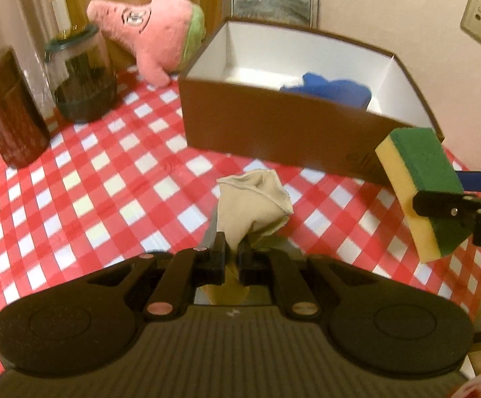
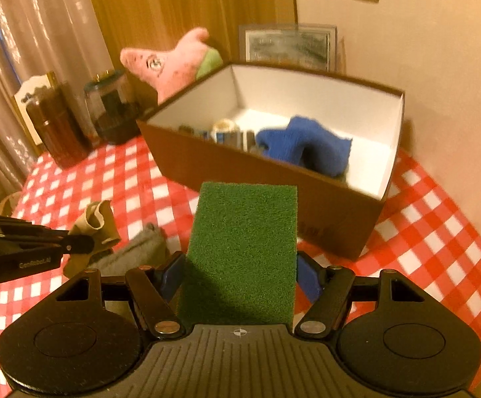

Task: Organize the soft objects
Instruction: 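Carry the beige cloth and sponge toward the brown box, then lower both tools over the brown box and open both grippers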

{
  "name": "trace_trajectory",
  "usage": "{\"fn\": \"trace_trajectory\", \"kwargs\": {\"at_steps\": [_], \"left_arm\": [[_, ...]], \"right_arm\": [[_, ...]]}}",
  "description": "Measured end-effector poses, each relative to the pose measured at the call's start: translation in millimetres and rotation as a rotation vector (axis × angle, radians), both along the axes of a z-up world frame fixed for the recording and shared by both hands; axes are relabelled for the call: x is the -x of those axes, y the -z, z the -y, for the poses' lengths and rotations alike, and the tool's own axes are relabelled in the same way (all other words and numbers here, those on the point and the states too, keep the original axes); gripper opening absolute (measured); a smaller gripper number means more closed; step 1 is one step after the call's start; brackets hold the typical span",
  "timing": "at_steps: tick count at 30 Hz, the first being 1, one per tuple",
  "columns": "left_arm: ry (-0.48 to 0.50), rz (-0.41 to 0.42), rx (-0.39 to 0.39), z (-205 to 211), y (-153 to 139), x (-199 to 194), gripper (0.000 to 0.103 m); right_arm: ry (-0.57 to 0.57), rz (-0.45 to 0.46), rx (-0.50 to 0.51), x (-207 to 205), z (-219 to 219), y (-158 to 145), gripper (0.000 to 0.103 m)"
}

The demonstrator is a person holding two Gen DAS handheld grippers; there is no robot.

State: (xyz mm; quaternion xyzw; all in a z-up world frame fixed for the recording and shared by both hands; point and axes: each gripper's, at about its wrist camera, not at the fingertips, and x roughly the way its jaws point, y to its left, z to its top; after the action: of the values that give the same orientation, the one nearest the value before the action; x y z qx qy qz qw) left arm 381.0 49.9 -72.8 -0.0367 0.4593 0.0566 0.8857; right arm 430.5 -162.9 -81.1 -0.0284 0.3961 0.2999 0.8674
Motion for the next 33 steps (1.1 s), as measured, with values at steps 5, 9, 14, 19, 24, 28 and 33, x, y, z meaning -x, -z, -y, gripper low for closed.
{"fn": "trace_trajectory", "kwargs": {"at_steps": [5,9,14,19,24,28,33], "left_arm": [[0.014,0.044,-0.024,2,-19,-10,0.006],[0.023,0.080,-0.041,4,-34,-22,0.006],[0.036,0.130,-0.067,8,-52,-43,0.006],[0.045,0.165,-0.073,11,-64,-67,0.006],[0.058,0.171,-0.077,15,-68,-89,0.006],[0.075,0.171,-0.066,17,-70,-110,0.006],[0.090,0.160,-0.063,19,-68,-143,0.006]], "right_arm": [[-0.006,0.038,-0.027,-3,3,-18,0.070],[-0.010,0.068,-0.038,-10,3,-28,0.070],[-0.004,0.101,-0.059,-25,5,-41,0.070],[0.010,0.124,-0.077,-45,8,-52,0.070],[0.033,0.137,-0.093,-65,13,-59,0.070],[0.037,0.133,-0.099,-83,10,-60,0.070],[0.043,0.115,-0.108,-110,1,-57,0.070]]}}
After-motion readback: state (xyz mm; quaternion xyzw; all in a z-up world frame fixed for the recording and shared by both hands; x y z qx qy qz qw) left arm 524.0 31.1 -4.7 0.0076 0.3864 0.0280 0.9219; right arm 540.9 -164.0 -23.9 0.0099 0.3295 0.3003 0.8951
